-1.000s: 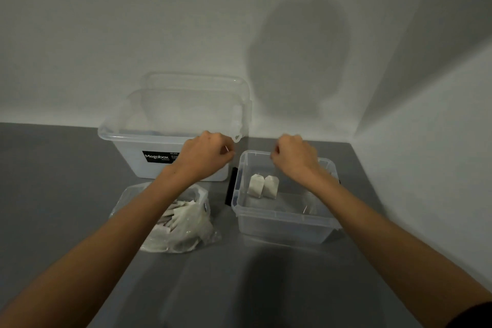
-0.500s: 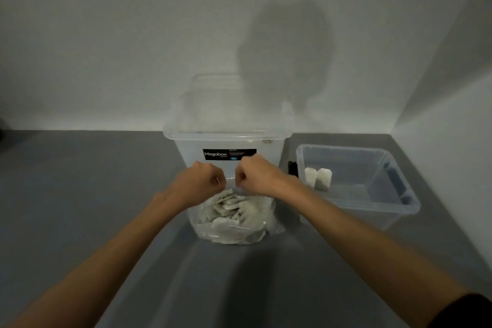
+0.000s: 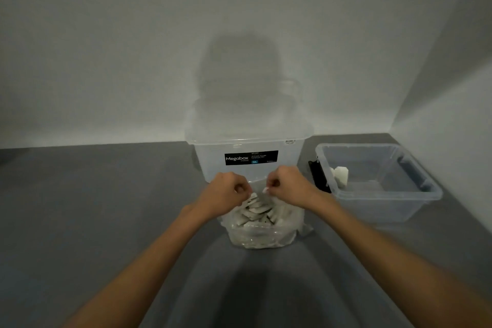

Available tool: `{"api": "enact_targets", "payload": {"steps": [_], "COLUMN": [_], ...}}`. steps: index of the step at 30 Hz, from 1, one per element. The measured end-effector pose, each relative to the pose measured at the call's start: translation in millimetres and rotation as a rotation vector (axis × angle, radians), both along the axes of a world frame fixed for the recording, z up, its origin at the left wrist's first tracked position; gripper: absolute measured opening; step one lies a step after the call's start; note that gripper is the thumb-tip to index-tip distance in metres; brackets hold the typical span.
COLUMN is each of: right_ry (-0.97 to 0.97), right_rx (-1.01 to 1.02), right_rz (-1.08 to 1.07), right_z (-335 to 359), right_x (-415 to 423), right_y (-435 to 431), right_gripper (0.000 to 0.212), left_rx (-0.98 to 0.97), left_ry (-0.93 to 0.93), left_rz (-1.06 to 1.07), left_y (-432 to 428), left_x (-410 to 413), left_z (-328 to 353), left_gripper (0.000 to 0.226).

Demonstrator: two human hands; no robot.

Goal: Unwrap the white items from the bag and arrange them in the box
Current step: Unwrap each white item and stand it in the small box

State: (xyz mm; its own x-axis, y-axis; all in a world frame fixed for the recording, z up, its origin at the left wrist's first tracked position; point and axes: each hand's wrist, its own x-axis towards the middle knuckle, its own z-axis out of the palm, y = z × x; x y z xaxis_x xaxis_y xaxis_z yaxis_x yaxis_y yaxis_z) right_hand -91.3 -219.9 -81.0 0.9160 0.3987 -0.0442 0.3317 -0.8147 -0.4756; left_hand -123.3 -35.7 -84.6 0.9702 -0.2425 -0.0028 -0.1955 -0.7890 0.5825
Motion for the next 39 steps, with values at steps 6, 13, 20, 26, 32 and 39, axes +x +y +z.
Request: {"api": "enact_targets", "payload": {"steps": [6,13,20,26,32,39], "right_ry": [0.253,0.535,0.640,0.557,-0.029,-0.175], "right_rx": [0.494,0.902,0.801,0.679,-0.246,-0.659], "right_rz": [-0.265,-0.513,-0.547,-0.388,-0.029,0.040], "right_z": [26.7,22.8,21.3,12.8,-9.3,-19.7], "right_x": [-13.7,-17.1,-13.4,-9.1,-1.2,-5.1], "right_y": [-12.1,-8.9,0.5,6.2,7.5,12.4], "right_gripper": [0.005,0.008,0.005,0.011,0.026,0.033], "left_rx": [-0.302,-0.265,-0.185,-0.213,-0.256,-0.235], "left_ry": [0.101,-0.114,-0.329,-0.246,-0.063,0.058], "left_rz": [0.033,0.003,-0.198,-0.138,0.053,0.089], "left_y": [-4.6,-8.9,-16.3,-15.6,-0.4,8.2], "left_x": [-0.9,-6.6,-14.4,-8.9,-3.8,-7.8], "left_z": [6.3,3.2,8.0,16.2,11.7,10.1], "left_gripper": [0.018,0.058,0.045,0.021,0.023,0.025]}}
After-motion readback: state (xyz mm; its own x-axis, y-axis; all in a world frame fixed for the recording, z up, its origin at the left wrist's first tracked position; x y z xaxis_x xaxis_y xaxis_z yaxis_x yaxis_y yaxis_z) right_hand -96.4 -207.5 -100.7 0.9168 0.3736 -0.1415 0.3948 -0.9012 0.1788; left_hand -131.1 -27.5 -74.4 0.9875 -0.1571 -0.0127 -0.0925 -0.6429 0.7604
